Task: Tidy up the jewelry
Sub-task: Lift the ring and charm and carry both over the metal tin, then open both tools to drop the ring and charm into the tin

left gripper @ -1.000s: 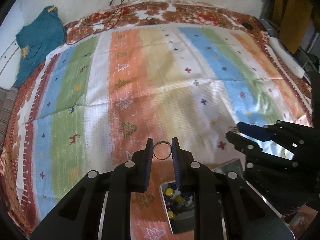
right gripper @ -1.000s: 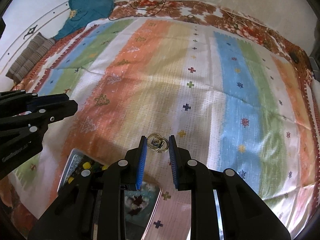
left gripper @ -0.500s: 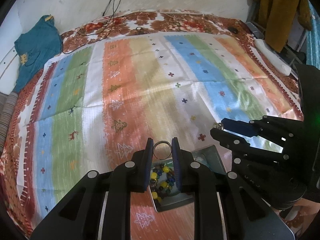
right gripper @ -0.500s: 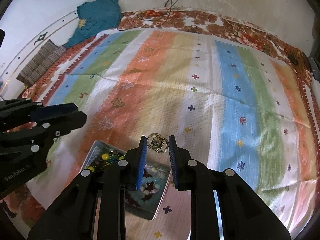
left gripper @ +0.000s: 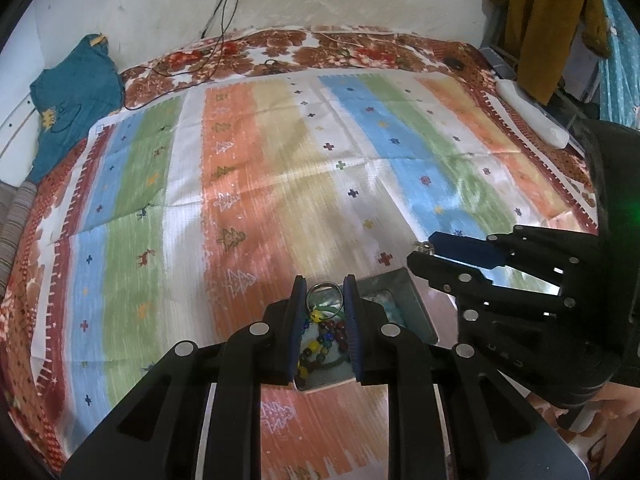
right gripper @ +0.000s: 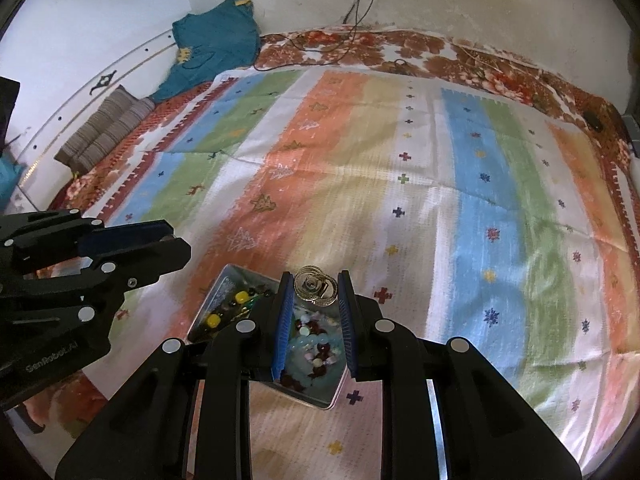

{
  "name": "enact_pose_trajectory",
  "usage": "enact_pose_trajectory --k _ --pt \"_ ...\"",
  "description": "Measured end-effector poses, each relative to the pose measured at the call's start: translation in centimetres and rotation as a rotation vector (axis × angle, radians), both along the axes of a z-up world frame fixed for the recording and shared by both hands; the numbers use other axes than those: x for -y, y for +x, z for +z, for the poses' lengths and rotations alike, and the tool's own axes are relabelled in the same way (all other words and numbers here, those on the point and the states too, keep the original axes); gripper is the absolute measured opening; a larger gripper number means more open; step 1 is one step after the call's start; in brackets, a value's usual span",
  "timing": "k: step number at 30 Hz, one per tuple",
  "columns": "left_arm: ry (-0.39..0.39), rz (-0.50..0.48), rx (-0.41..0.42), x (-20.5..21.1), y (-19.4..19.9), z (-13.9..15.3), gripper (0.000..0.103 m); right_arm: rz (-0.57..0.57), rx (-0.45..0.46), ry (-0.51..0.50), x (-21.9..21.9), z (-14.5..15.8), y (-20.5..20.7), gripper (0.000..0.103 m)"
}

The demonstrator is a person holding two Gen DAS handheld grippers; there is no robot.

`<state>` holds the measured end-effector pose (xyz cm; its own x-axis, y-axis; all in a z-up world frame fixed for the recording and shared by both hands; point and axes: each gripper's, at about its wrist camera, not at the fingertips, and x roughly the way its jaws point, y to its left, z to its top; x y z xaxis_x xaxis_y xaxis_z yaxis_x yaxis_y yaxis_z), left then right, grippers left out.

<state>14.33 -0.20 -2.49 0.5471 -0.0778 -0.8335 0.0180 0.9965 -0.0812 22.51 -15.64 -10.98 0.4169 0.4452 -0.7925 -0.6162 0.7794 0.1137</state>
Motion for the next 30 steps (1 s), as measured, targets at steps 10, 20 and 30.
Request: enact_pose_trajectory --k 10,20,30 --pt "-0.012 0.043 0.0 -1.0 -1.4 0.1 0.03 -0.002 -0.009 -0.016 0.6 -0.4 -1.0 0.038" --pt "-0.023 0.053 0.037 -1.5 -5.1 0.9 0.052 0.012 0.088 -0.02 2.6 0.9 -4.8 0.057" --pt "-0.015 0.041 0.078 -0.7 -8.7 1.1 0.064 0.044 0.138 0.0 4.2 1.4 -8.5 0.067"
